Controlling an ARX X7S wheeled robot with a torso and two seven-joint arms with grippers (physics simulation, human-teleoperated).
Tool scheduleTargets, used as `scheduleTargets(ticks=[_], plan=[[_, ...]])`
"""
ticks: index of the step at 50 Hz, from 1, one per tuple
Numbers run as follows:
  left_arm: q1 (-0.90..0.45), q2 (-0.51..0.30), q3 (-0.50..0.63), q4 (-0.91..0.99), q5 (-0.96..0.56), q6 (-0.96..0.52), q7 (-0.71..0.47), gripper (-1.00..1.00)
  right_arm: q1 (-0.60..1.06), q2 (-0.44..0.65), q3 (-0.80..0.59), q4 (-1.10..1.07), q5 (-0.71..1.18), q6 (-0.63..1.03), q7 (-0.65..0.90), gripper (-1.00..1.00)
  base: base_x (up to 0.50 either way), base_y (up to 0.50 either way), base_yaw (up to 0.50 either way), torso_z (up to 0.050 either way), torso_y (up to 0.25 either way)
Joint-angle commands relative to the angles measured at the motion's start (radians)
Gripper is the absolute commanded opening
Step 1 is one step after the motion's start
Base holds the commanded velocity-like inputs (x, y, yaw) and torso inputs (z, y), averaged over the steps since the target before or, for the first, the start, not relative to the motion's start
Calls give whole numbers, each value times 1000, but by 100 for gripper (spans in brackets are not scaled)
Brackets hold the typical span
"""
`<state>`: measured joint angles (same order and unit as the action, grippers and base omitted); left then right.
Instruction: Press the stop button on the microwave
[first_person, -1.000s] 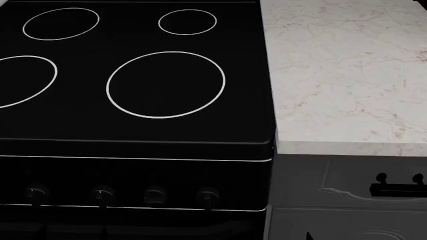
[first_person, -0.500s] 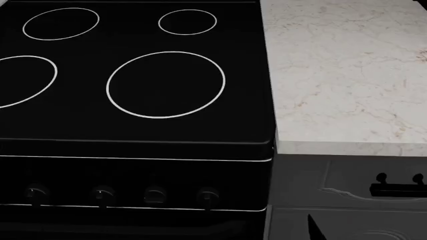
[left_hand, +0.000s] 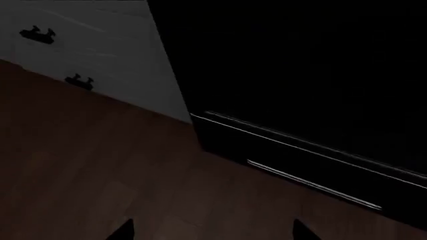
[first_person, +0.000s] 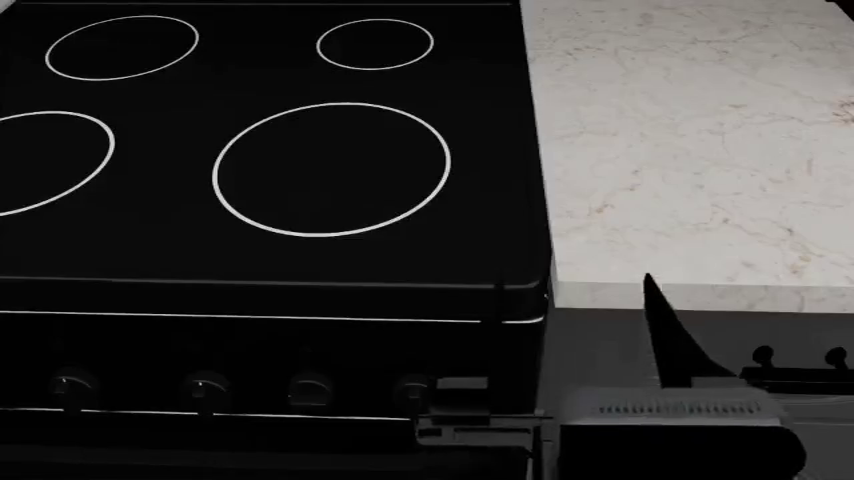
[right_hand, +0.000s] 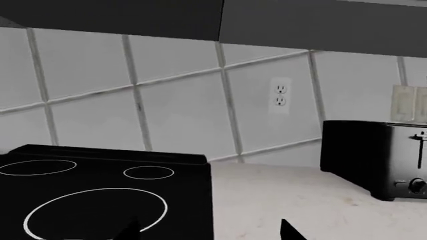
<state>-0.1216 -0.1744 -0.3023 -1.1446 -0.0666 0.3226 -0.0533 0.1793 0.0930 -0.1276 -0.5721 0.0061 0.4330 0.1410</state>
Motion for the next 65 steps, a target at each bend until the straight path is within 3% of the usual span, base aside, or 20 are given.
scheduleTargets(ticks=[1, 7, 16, 24, 32, 45, 65], plan=[[34, -10, -197, -164, 48, -59, 27, 100, 140, 17, -11, -191, 13, 213, 2, 100, 0, 0, 0, 0, 0], [40, -10, -202, -164, 54, -69, 20, 100, 249, 16, 9, -238, 49, 354, -16, 100, 0, 0, 0, 0, 0], [40, -10, -202, -164, 54, -69, 20, 100, 555, 18, -3, -277, 45, 611, -12, 100, 0, 0, 0, 0, 0], [40, -10, -202, -164, 54, -69, 20, 100, 783, -27, 16, -88, 99, 719, -46, 100, 0, 0, 0, 0, 0], [40, -10, -202, -164, 54, -69, 20, 100, 1017, -45, -24, 263, 84, 653, -28, 100, 0, 0, 0, 17, 36], [40, -10, -202, -164, 54, -69, 20, 100, 1323, -78, -51, 628, 109, 583, 13, 100, 0, 0, 0, 50, 104], [40, -10, -202, -164, 54, -69, 20, 100, 1637, -80, -115, 1086, 185, 422, 88, 100, 0, 0, 0, 50, 105]])
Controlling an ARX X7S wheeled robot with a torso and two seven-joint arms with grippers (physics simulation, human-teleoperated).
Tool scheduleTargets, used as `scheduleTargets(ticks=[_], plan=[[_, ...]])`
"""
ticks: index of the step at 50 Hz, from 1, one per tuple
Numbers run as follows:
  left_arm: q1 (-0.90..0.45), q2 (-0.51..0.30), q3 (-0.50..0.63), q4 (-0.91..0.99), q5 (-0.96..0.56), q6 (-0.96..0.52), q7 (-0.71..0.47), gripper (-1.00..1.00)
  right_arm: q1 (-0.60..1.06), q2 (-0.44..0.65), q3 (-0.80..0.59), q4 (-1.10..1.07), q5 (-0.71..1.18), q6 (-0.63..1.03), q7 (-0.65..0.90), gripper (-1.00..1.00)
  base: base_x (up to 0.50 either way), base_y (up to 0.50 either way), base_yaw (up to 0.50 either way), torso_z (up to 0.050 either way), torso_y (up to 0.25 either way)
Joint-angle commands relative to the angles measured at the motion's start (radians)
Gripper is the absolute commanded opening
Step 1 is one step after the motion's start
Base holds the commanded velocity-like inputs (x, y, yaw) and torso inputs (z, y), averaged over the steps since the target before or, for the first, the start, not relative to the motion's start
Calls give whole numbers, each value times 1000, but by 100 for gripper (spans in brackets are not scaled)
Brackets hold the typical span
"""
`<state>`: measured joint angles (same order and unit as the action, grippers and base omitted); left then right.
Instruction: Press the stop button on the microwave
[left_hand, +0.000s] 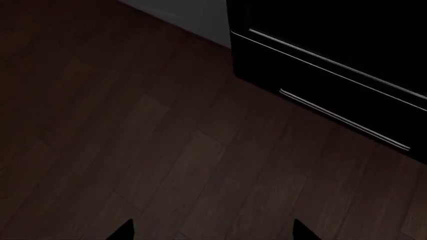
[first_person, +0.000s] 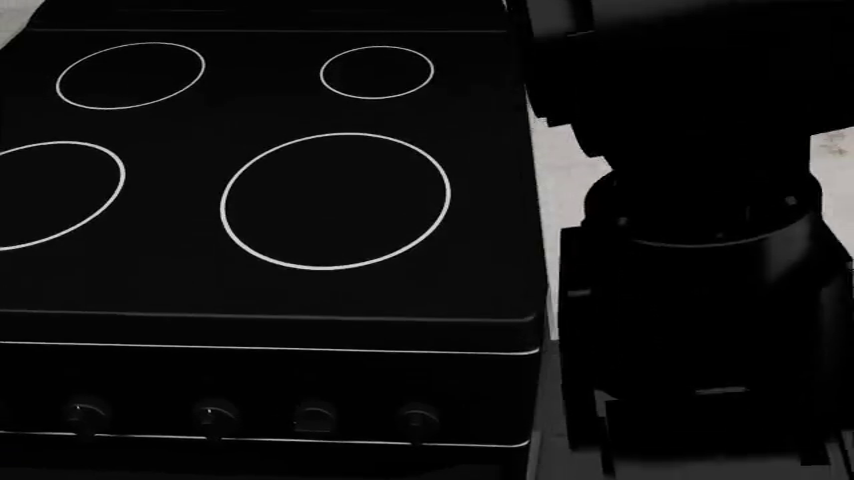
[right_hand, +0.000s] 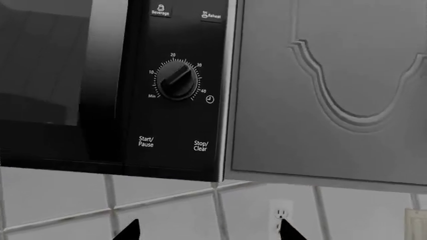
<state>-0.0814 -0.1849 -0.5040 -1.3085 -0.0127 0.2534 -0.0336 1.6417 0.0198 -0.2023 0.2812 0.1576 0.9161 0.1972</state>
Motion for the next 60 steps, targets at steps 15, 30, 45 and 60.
scheduleTargets(ticks=[15, 30, 45, 60], plan=[[0, 0, 0, 0, 0, 0, 0, 100, 432, -18, -207, 614, 218, -256, 97, 100, 0, 0, 0, 50, 106], [0, 0, 0, 0, 0, 0, 0, 100, 547, -19, -561, 840, 581, -456, 141, 100, 0, 0, 0, 50, 106], [0, 0, 0, 0, 0, 0, 0, 100, 617, -18, -836, 918, 842, -594, 167, 100, 299, -142, 0, 50, 106], [0, 0, 0, 0, 0, 0, 0, 100, 691, -11, -836, 862, 877, -589, 201, 100, 11, 0, 0, 50, 107]])
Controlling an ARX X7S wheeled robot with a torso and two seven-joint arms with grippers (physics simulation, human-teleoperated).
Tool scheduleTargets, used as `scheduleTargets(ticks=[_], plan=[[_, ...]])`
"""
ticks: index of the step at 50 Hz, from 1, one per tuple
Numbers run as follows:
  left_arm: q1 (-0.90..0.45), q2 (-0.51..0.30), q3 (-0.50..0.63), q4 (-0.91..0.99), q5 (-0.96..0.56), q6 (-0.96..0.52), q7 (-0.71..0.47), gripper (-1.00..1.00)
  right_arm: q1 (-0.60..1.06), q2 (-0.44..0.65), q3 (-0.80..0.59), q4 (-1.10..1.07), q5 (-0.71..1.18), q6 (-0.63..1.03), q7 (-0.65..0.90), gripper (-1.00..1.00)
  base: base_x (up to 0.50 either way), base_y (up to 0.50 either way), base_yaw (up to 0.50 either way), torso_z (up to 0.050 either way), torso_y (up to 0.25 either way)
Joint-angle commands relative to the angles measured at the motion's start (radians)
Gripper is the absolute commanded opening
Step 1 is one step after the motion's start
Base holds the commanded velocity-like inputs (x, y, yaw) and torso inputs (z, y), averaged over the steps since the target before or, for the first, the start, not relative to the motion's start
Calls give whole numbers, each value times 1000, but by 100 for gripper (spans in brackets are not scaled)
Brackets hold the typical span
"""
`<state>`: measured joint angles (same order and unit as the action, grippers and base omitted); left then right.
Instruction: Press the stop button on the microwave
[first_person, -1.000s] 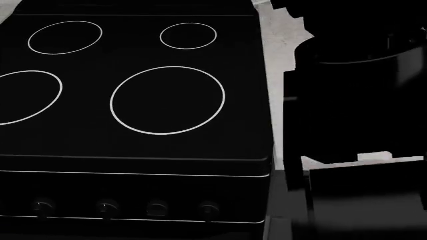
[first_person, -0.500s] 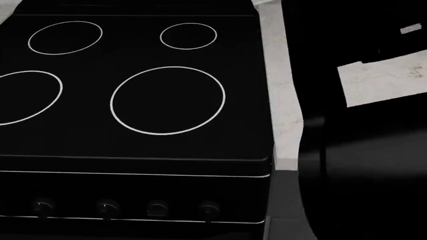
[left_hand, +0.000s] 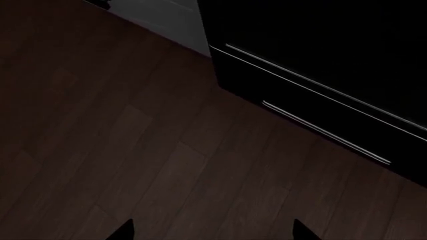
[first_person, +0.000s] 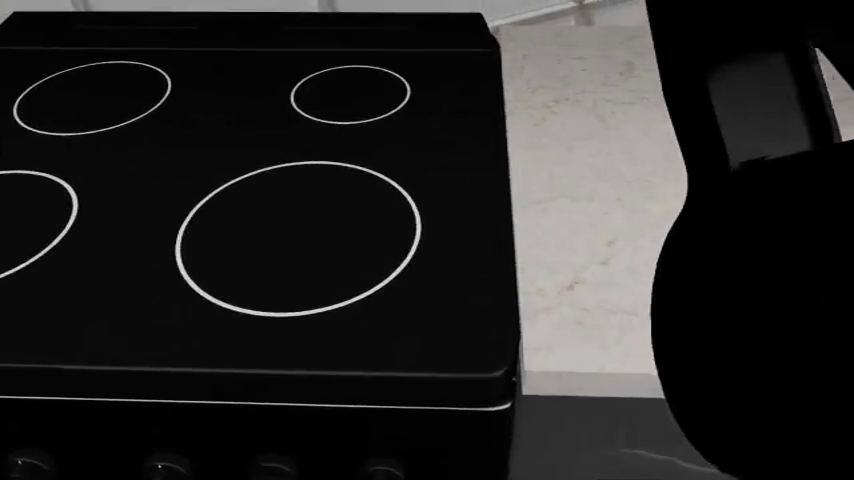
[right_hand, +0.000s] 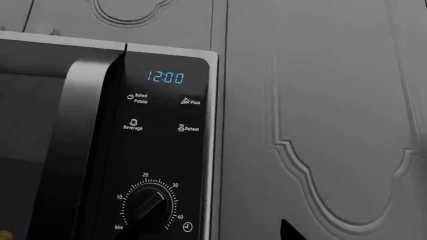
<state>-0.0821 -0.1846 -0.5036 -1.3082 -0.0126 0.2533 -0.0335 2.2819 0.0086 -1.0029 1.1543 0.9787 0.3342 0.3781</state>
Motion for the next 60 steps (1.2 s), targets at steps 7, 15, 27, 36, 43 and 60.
scheduleTargets(ticks=[7, 15, 27, 36, 43, 60], plan=[[1, 0, -1, -1, 0, 0, 0, 100, 24, 7, -21, -61, 75, -12, 8, 100, 143, -66, 0, 50, 107], [1, 0, -1, -1, 0, 0, 0, 100, 0, -7, -80, -25, 114, -20, 19, 100, 258, -95, 0, 50, 106], [1, 0, -1, -1, 0, 0, 0, 100, -30, -8, -224, 10, 237, -68, 19, 100, 0, 167, 0, 50, 106], [1, 0, -1, -1, 0, 0, 0, 100, -40, -5, -274, 34, 263, -118, 1, 100, 33, 0, 0, 50, 107], [1, 0, -1, -1, 0, 0, 0, 100, -50, 0, -289, 10, 278, -118, 19, 100, 282, 0, 0, 50, 106], [1, 0, -1, -1, 0, 0, 0, 100, 53, 43, -259, -116, 308, -84, 83, 100, 59, 0, 0, 50, 107]])
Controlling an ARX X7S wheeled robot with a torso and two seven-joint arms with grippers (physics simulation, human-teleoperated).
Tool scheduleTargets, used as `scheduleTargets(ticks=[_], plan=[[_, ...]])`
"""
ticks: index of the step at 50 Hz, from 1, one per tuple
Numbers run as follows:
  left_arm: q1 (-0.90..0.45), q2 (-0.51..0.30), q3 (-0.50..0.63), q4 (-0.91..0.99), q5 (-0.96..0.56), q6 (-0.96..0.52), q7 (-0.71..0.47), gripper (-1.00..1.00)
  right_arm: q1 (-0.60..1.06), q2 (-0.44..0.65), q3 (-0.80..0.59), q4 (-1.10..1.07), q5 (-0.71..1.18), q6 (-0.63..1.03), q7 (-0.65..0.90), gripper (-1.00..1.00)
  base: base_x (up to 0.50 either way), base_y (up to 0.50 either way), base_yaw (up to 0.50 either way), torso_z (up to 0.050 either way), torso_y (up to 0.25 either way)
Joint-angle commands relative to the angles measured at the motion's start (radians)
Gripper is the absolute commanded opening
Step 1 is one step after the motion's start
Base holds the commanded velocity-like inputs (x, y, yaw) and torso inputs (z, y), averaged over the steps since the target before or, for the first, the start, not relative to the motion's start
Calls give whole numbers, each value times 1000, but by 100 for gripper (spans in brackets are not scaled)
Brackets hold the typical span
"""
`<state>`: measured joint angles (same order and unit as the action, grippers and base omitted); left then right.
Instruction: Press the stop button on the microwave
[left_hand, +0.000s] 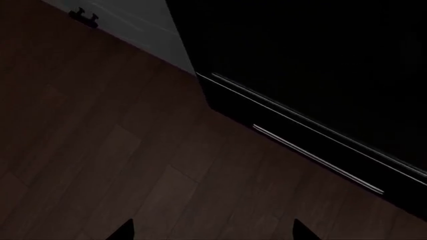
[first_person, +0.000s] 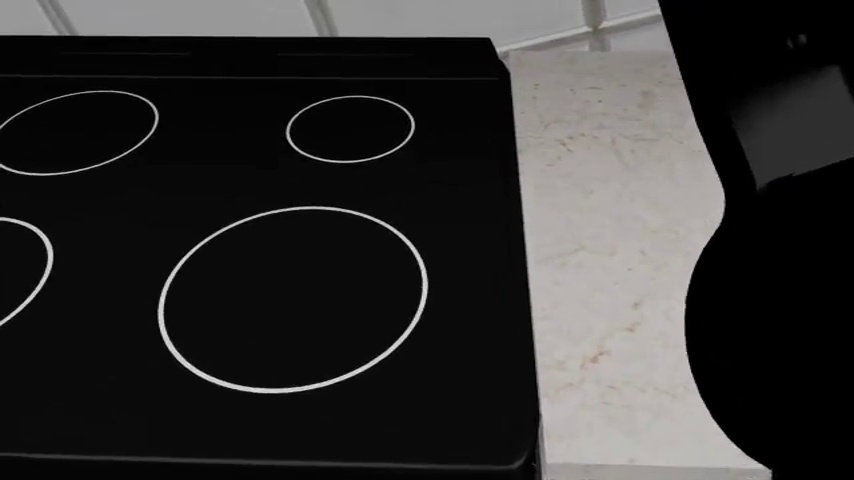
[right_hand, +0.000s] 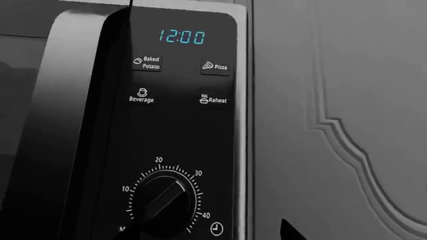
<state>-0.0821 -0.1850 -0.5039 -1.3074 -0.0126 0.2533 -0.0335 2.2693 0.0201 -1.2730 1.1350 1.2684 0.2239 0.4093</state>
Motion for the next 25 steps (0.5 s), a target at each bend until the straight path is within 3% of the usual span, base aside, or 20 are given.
scheduleTargets(ticks=[1, 11, 16, 25], plan=[[1, 0, 0, -1, 0, 0, 0, 100, 70, 40, 17, -121, 20, 30, 65, 100, 0, 0, 0, 50, 107], [1, 0, 0, -1, 0, 0, 0, 100, 62, 61, 123, -214, -52, 52, 79, 100, 0, 0, 0, 50, 106], [1, 0, 0, -1, 0, 0, 0, 100, 33, 53, 111, -205, -70, 56, 86, 100, 500, 0, 0, 50, 107], [1, 0, 0, -1, 0, 0, 0, 100, 32, 32, 110, -177, -80, 60, 53, 100, 99, -17, 0, 50, 107]])
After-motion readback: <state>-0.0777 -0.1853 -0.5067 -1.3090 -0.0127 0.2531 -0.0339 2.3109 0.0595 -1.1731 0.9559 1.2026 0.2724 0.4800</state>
